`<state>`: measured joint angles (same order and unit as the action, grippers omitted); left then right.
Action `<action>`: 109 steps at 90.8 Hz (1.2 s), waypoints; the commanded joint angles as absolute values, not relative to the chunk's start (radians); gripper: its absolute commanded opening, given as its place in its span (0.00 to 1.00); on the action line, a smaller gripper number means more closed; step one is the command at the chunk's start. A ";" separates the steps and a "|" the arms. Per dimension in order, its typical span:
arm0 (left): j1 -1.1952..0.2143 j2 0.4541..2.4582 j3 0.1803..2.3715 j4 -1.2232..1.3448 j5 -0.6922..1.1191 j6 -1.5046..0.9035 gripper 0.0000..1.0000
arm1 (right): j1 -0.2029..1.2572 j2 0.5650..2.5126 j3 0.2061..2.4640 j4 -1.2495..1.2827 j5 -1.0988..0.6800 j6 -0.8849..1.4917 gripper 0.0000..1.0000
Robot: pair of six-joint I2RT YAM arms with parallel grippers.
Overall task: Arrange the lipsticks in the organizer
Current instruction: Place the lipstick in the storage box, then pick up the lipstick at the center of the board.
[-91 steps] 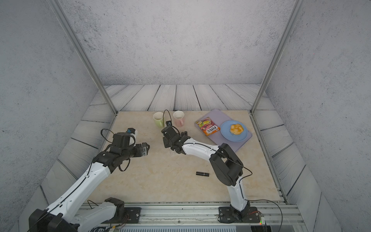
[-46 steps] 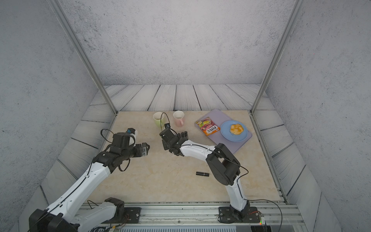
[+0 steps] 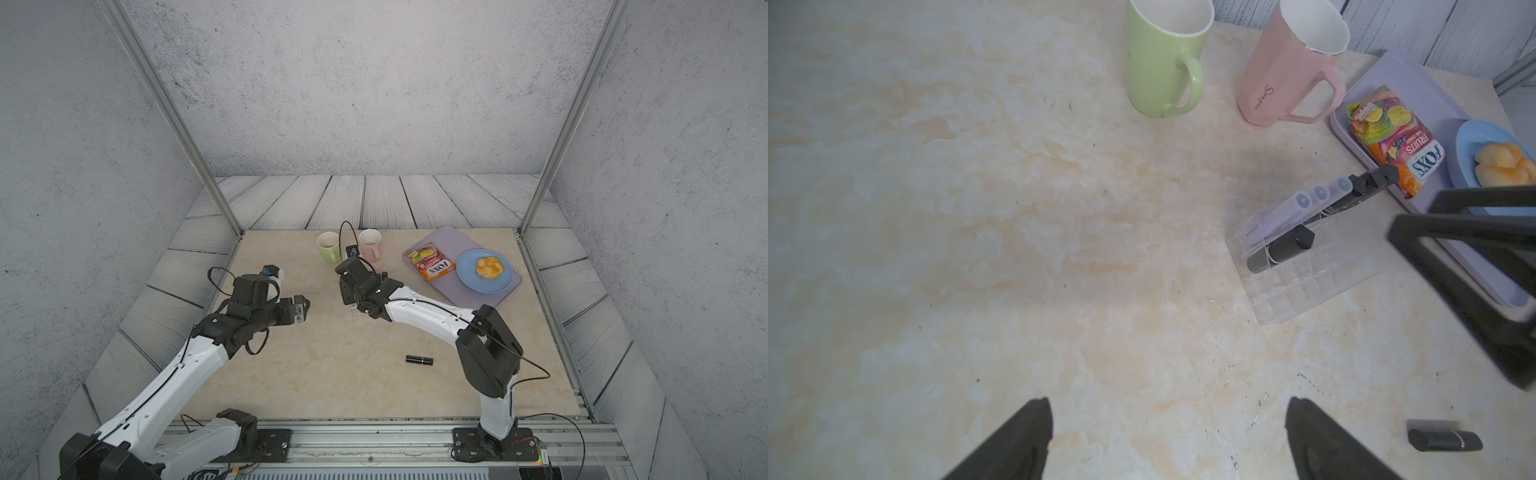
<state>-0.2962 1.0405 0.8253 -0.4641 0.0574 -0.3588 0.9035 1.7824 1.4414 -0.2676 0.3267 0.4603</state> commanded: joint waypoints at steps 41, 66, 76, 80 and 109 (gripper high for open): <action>-0.299 1.003 0.776 -0.443 0.215 -0.515 0.91 | 0.646 1.226 0.903 -0.786 -0.176 0.530 0.59; -0.510 0.992 0.723 -0.407 0.186 -0.547 0.88 | 0.531 1.235 0.811 -0.710 -0.313 0.462 0.67; -0.605 1.018 0.718 -0.402 0.166 -0.569 0.87 | 0.501 1.342 0.841 -0.705 -0.368 0.422 0.68; -0.633 1.025 0.712 -0.394 0.160 -0.587 0.87 | 0.500 1.358 0.832 -0.674 -0.390 0.429 0.68; -0.689 1.052 0.707 -0.360 0.133 -0.614 0.86 | 0.500 1.412 0.775 -0.624 -0.335 0.431 0.68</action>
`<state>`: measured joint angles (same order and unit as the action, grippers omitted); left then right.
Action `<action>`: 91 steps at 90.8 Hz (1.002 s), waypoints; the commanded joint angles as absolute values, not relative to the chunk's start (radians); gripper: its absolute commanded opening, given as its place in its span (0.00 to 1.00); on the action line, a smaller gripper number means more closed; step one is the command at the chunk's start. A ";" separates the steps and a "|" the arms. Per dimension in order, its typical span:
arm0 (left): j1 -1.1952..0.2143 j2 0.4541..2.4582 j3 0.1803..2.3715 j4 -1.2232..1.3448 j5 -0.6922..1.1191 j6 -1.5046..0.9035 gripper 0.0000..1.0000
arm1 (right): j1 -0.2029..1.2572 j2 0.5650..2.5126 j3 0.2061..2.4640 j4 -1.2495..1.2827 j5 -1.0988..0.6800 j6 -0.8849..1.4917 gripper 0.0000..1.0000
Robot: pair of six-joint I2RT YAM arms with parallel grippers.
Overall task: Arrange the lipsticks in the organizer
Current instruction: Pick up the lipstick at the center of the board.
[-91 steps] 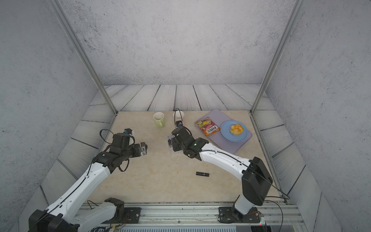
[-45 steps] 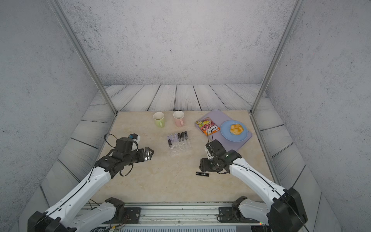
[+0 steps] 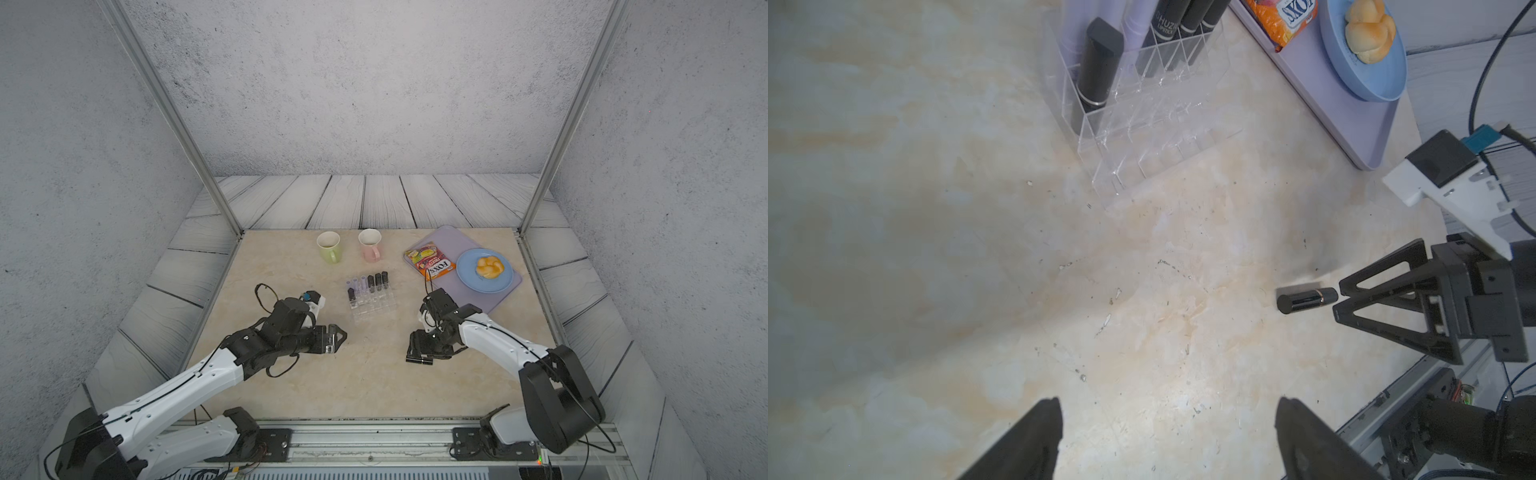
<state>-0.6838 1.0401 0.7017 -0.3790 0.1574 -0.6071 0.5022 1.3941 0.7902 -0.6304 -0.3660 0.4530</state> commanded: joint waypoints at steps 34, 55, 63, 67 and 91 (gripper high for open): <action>-0.695 1.066 0.710 -0.355 0.132 -0.612 0.86 | 0.501 1.447 0.754 -0.638 -0.313 0.402 0.68; -0.696 1.066 0.704 -0.348 0.130 -0.615 0.86 | 0.524 1.417 0.744 -0.635 -0.327 0.448 0.66; -0.696 1.068 0.701 -0.344 0.130 -0.618 0.86 | 0.563 1.427 0.770 -0.648 -0.235 0.499 0.63; -0.696 1.068 0.701 -0.342 0.130 -0.619 0.86 | 0.595 1.437 0.789 -0.653 -0.178 0.529 0.62; -0.698 1.064 0.704 -0.351 0.128 -0.620 0.86 | 0.752 1.585 0.908 -0.656 -0.004 0.601 0.53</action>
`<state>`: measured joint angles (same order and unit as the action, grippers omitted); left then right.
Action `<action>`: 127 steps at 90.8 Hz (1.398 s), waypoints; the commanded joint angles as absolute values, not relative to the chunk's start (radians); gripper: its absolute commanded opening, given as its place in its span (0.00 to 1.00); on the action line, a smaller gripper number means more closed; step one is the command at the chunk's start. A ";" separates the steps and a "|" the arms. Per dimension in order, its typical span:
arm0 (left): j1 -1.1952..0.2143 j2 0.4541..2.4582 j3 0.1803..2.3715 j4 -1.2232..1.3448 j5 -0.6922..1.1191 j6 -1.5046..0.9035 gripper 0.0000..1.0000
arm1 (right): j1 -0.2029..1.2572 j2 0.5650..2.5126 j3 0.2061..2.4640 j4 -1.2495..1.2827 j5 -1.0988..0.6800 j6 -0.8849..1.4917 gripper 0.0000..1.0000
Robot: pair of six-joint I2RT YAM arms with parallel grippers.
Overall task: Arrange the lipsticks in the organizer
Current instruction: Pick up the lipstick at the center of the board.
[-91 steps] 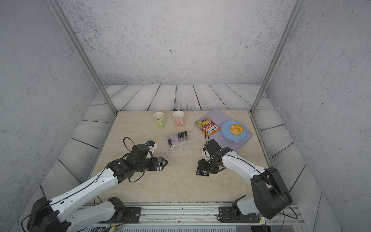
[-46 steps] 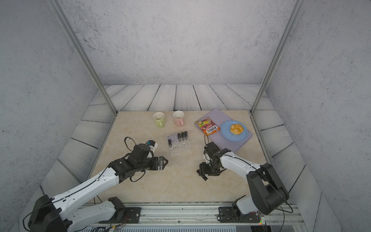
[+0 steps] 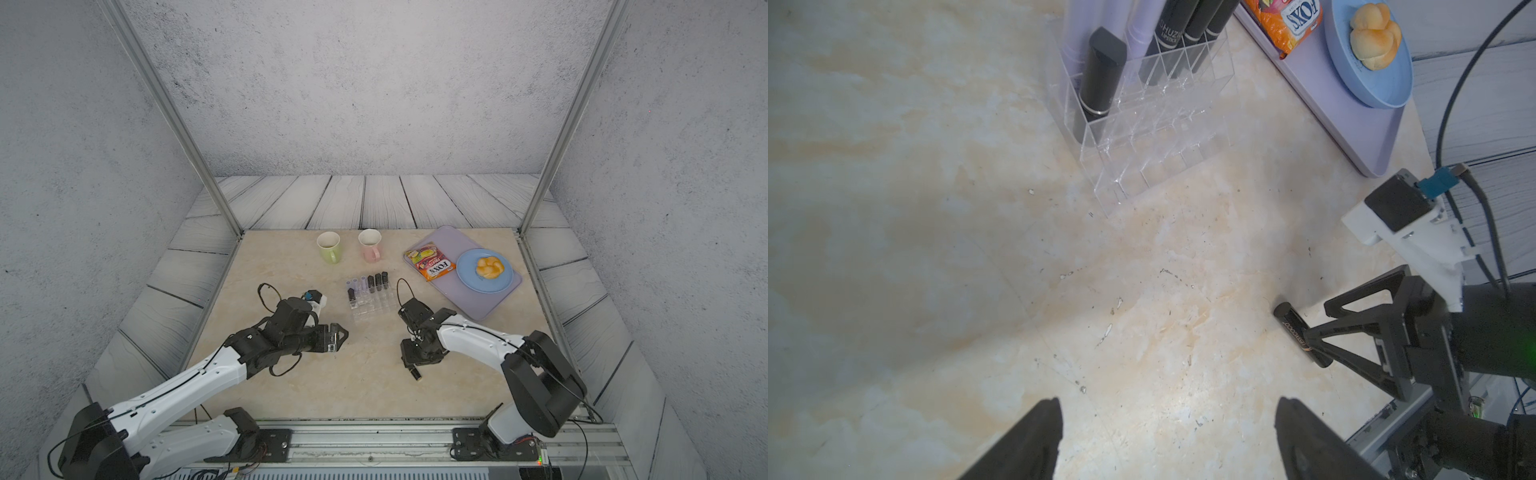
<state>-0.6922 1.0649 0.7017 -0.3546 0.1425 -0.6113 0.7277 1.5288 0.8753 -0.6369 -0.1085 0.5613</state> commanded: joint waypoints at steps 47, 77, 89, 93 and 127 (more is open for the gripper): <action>-0.698 1.069 0.696 -0.351 0.145 -0.608 0.82 | 0.791 1.641 1.008 -0.673 0.014 0.587 0.13; -0.760 1.060 0.557 0.054 0.456 -0.740 0.78 | 0.792 1.176 0.764 -0.052 -0.082 0.513 0.02; -0.809 1.139 0.601 0.119 0.524 -0.718 0.77 | 0.792 1.126 0.723 0.142 -0.166 0.546 0.01; -0.817 1.149 0.620 0.125 0.530 -0.703 0.75 | 0.792 1.133 0.733 0.163 -0.196 0.572 0.01; -0.819 1.147 0.681 0.200 0.503 -0.708 0.52 | 0.792 1.136 0.676 0.359 -0.296 0.762 0.00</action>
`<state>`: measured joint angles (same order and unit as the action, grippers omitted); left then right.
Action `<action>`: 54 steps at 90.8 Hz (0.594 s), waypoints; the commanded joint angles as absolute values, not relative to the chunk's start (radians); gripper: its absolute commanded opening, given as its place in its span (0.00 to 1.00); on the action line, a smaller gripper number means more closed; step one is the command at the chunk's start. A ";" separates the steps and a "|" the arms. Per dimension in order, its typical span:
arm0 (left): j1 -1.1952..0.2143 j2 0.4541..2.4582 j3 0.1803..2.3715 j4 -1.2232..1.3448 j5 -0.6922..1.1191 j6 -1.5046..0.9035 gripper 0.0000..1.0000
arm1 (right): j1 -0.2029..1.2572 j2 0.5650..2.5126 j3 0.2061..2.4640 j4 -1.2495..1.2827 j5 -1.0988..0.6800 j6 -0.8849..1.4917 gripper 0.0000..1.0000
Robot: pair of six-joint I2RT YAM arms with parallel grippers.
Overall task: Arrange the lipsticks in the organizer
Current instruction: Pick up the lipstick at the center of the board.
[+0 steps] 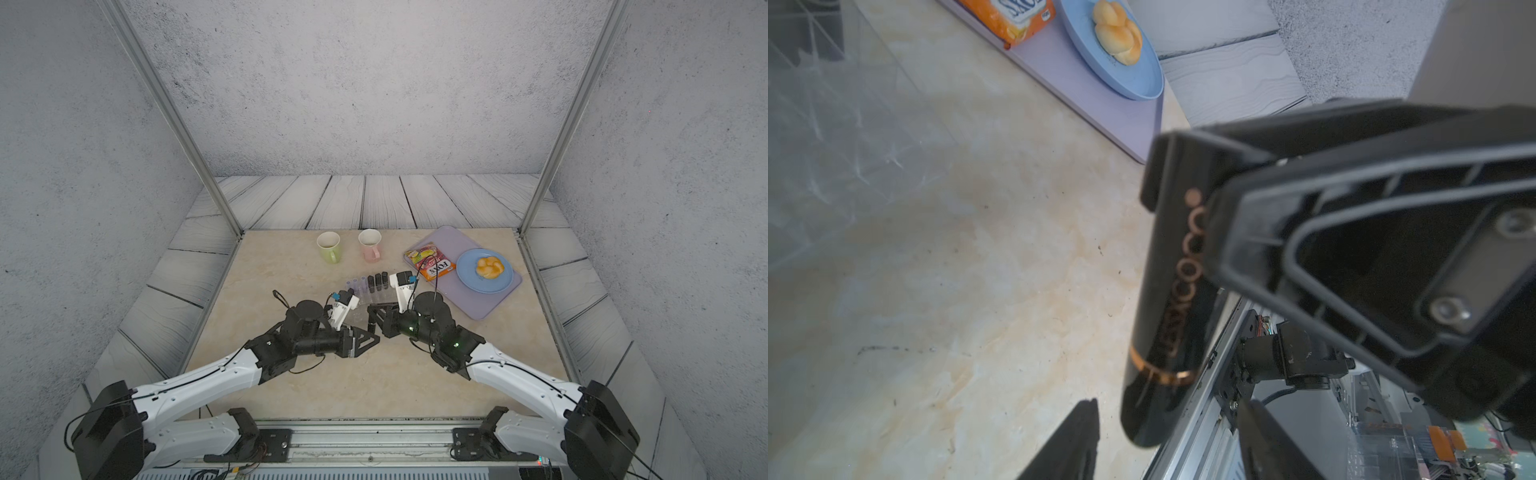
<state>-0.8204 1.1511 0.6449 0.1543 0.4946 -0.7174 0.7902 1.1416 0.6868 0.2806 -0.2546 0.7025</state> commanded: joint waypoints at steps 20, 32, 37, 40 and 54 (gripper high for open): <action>-0.819 1.163 0.705 0.166 0.483 -0.679 0.33 | 0.792 1.126 0.664 0.385 -0.294 0.818 0.00; -0.818 1.125 0.718 0.106 0.437 -0.620 0.25 | 0.793 1.127 0.674 0.363 -0.294 0.839 0.00; -0.818 1.118 0.732 0.066 0.423 -0.582 0.18 | 0.793 1.131 0.688 0.334 -0.290 0.846 0.00; -0.818 1.114 0.741 0.040 0.416 -0.559 0.13 | 0.791 1.133 0.697 0.321 -0.291 0.848 0.00; -0.818 1.064 0.736 -0.013 0.363 -0.442 0.00 | 0.792 1.133 0.733 0.254 -0.273 0.905 0.30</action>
